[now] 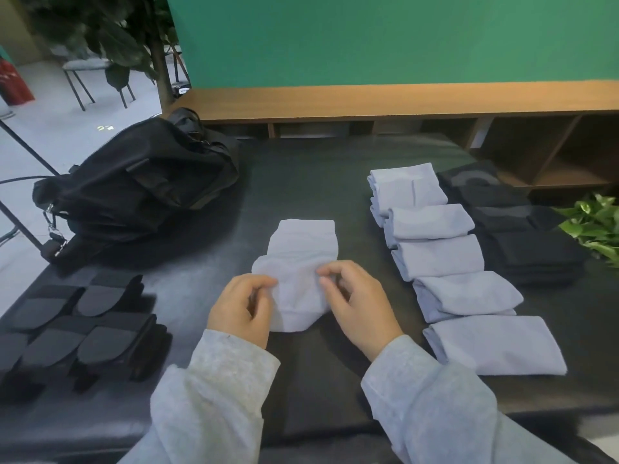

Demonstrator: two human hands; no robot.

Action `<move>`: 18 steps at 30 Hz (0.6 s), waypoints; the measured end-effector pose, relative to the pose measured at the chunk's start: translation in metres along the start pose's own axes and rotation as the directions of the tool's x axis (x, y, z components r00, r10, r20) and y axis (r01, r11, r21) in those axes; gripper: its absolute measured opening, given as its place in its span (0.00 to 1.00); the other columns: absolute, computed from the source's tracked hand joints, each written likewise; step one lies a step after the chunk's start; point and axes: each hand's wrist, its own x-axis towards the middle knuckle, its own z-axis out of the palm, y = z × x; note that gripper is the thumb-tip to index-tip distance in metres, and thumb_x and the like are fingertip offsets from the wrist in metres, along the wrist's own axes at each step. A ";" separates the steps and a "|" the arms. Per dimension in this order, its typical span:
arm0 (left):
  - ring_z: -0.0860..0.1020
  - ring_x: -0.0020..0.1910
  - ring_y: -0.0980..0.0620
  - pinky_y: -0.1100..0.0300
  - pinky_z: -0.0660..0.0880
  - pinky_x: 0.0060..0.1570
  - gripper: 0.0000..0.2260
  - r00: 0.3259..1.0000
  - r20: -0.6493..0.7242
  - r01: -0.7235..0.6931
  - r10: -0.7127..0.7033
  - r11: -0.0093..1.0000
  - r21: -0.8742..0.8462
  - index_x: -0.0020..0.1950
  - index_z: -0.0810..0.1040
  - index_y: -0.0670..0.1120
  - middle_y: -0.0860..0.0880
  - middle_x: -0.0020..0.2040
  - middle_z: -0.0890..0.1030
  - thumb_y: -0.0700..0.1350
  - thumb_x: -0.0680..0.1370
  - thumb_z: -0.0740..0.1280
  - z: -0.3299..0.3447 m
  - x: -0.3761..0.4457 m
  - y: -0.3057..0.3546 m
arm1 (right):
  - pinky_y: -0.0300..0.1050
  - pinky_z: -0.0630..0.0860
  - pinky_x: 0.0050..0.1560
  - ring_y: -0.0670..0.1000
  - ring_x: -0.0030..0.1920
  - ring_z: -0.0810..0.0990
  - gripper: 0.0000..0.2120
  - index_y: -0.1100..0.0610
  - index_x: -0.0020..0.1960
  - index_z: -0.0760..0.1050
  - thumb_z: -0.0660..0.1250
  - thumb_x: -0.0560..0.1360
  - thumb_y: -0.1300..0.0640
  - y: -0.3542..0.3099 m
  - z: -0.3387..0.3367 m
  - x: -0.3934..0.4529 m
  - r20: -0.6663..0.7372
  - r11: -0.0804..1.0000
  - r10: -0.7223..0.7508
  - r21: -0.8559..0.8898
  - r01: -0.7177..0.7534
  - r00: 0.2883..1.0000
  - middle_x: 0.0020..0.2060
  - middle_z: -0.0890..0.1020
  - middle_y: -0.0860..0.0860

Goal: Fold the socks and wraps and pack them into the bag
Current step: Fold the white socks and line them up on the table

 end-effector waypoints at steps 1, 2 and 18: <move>0.73 0.36 0.65 0.79 0.65 0.39 0.12 1.000 0.028 0.002 -0.002 1.000 0.001 0.47 0.79 0.50 0.59 0.38 0.73 0.33 0.75 0.64 -0.001 0.000 -0.001 | 0.25 0.66 0.48 0.37 0.47 0.74 0.08 0.54 0.55 0.77 0.65 0.77 0.57 -0.001 0.000 -0.003 0.070 0.999 0.006 -0.038 -0.004 0.998 0.48 0.76 0.39; 0.74 0.40 0.63 0.80 0.64 0.41 0.11 0.998 0.059 -0.003 0.002 1.000 0.011 0.51 0.79 0.48 0.58 0.43 0.74 0.34 0.75 0.64 -0.001 0.000 -0.001 | 0.24 0.65 0.50 0.36 0.49 0.73 0.10 0.53 0.57 0.76 0.65 0.76 0.55 -0.002 0.000 -0.007 0.135 0.998 0.006 -0.067 0.003 0.991 0.50 0.76 0.39; 0.69 0.60 0.55 0.72 0.64 0.52 0.13 0.959 0.145 -0.250 0.244 0.968 0.026 0.50 0.72 0.59 0.59 0.63 0.60 0.53 0.67 0.68 -0.012 -0.034 -0.007 | 0.30 0.71 0.41 0.42 0.38 0.73 0.13 0.48 0.57 0.75 0.68 0.74 0.58 -0.017 -0.013 -0.043 0.146 0.995 0.099 -0.011 -0.099 0.984 0.40 0.74 0.40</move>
